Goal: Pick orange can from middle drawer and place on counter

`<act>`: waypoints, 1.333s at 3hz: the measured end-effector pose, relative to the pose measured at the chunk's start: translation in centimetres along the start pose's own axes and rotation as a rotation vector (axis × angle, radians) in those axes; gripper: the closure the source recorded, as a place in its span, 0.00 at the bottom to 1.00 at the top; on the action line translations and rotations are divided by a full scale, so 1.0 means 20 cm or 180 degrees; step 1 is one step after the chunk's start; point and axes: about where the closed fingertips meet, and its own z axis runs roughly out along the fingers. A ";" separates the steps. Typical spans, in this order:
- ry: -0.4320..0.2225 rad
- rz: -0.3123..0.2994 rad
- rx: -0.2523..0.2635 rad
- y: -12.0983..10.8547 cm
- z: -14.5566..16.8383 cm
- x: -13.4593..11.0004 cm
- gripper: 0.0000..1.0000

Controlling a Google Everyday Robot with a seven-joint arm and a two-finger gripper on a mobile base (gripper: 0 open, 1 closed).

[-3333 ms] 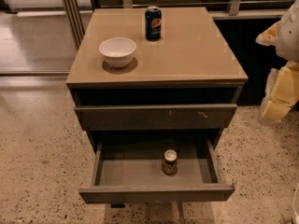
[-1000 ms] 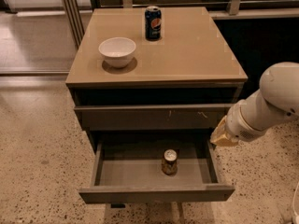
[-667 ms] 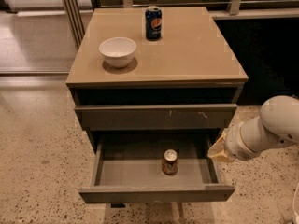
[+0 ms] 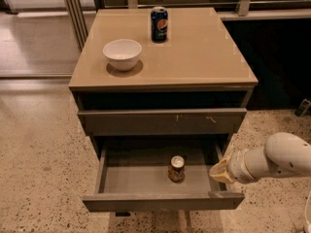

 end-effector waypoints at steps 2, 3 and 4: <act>-0.0067 -0.0140 -0.0030 0.01 0.06 0.02 1.00; -0.0340 -0.0258 -0.0072 -0.02 0.19 0.04 1.00; -0.0659 -0.0330 -0.0169 -0.06 0.38 0.02 0.99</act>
Offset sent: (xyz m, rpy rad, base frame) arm -0.0011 0.0079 -0.0311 0.0273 -0.0662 0.1010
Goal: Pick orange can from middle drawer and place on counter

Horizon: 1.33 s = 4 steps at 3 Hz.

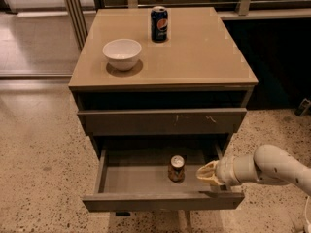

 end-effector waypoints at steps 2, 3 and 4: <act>-0.0267 -0.0092 -0.0065 -0.09 0.25 0.05 0.57; -0.0326 -0.0117 -0.0079 -0.12 0.32 0.07 0.33; -0.0363 -0.0144 -0.0096 -0.13 0.37 0.08 0.22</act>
Offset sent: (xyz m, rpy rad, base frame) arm 0.0423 0.0265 -0.0602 0.1029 -0.0555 0.0478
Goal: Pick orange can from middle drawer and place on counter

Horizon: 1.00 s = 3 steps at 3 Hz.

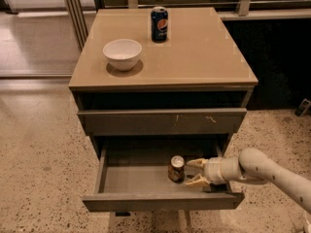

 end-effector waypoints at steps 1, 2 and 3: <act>-0.0026 -0.0031 -0.0030 -0.01 0.04 0.00 0.16; -0.0077 -0.0085 -0.0078 -0.02 0.10 -0.04 0.11; -0.0168 -0.0166 -0.0139 -0.03 0.18 -0.10 0.12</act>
Offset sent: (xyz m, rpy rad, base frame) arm 0.0184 0.0279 -0.0068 0.0304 -0.0262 0.0553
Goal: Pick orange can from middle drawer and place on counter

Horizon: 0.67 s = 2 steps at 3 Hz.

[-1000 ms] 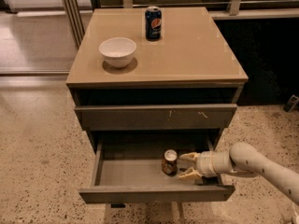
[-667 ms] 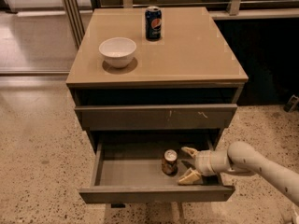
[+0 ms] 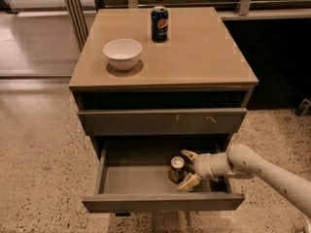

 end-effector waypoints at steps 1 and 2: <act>-0.0068 -0.0062 -0.0066 -0.01 0.08 -0.05 0.13; -0.0081 -0.0112 -0.0129 -0.02 0.13 -0.07 0.32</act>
Offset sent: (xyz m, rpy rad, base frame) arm 0.0140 0.0364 -0.0037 0.0184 -0.0175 0.0793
